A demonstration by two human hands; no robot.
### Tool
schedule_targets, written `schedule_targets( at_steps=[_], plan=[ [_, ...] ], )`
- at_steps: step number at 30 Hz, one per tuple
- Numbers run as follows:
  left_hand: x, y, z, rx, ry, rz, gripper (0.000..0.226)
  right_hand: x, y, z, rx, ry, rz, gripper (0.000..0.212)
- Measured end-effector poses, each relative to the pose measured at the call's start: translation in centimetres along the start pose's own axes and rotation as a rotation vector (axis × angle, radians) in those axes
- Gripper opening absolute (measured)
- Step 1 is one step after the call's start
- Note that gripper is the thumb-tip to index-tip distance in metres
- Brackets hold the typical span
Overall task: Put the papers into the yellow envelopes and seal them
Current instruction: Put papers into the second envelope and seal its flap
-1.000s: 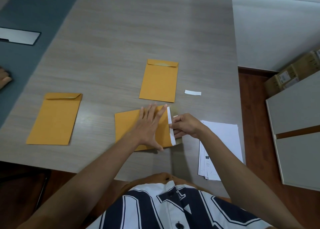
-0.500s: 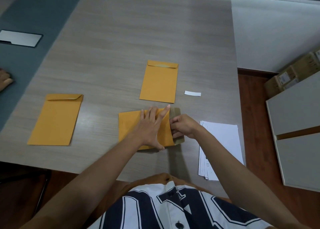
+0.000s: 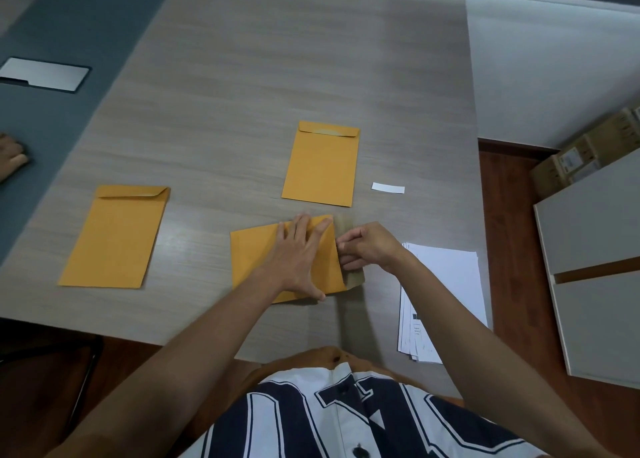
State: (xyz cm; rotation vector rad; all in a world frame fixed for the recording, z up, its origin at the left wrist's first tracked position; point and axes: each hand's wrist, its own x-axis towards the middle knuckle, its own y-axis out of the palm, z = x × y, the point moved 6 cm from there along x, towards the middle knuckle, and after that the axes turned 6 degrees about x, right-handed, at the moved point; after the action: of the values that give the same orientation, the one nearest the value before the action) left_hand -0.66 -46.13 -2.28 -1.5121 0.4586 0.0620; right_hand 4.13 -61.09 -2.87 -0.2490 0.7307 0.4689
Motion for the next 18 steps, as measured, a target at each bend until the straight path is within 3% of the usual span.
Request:
schedule_targets(
  at_steps=[4,8,11,18],
  plan=[
    [-0.3,1.7,0.9,-0.054,-0.063,0.062,0.133,0.4,-1.4,-0.2,-0.019,-0.075,-0.188,0.010],
    [-0.3,2.8,1.2,-0.117,-0.095,0.026,0.096,0.8,-1.8,-0.6,-0.306,-0.209,-0.339,0.011],
    [0.4,2.6,1.1,-0.111,-0.107,-0.032,0.079,0.9,-1.3,-1.2,-0.430,-0.296,-0.350,0.009],
    [1.6,2.3,1.1,-0.068,-0.112,0.030,0.099,1.0,-0.3,-2.3,-0.584,-0.381,-0.323,0.025]
  ],
)
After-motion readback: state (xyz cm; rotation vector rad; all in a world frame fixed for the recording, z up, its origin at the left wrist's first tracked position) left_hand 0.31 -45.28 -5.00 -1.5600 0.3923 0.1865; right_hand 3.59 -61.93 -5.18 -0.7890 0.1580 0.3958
